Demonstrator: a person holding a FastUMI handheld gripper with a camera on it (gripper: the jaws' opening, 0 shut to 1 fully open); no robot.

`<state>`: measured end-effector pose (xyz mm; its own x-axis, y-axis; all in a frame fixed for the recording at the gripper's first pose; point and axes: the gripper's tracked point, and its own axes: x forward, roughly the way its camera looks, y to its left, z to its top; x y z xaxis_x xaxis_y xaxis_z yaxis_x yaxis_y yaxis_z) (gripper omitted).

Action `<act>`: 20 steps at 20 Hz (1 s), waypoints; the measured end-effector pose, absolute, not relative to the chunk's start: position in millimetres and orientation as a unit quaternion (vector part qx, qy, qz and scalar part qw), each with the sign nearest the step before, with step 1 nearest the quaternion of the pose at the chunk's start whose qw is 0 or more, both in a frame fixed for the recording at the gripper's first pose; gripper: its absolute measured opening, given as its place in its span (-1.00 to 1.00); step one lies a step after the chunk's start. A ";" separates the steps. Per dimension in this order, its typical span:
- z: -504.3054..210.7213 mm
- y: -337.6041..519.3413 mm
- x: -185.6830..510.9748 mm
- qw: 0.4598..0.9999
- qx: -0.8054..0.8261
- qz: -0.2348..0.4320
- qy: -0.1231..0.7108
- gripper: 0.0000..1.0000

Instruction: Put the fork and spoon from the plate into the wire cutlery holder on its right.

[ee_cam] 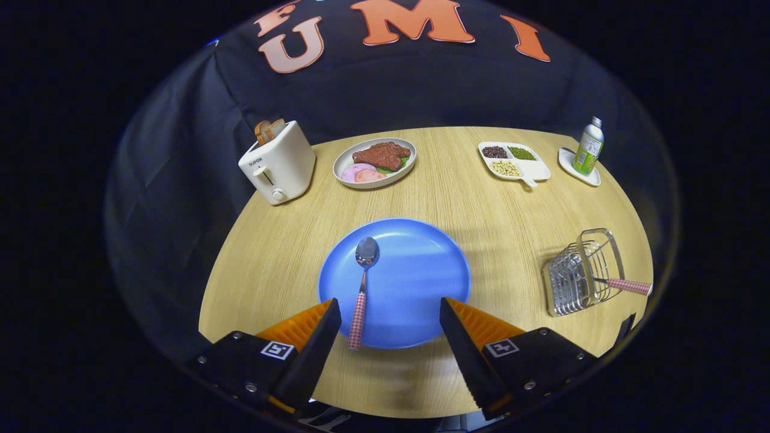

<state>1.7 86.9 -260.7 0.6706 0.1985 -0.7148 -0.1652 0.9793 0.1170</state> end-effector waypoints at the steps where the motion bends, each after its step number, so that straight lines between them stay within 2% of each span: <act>1: -263.3 92.4 5.5 0.919 0.017 0.097 0.381 0.99; 8: -298.9 121.3 17.7 0.934 0.015 0.089 0.345 0.86; 10: -305.4 123.4 21.1 0.939 0.003 0.086 0.333 0.72; 15: -323.9 126.4 21.1 0.939 -0.025 0.083 0.333 0.14; 20: -333.8 127.6 14.9 0.933 -0.012 0.076 0.351 -0.25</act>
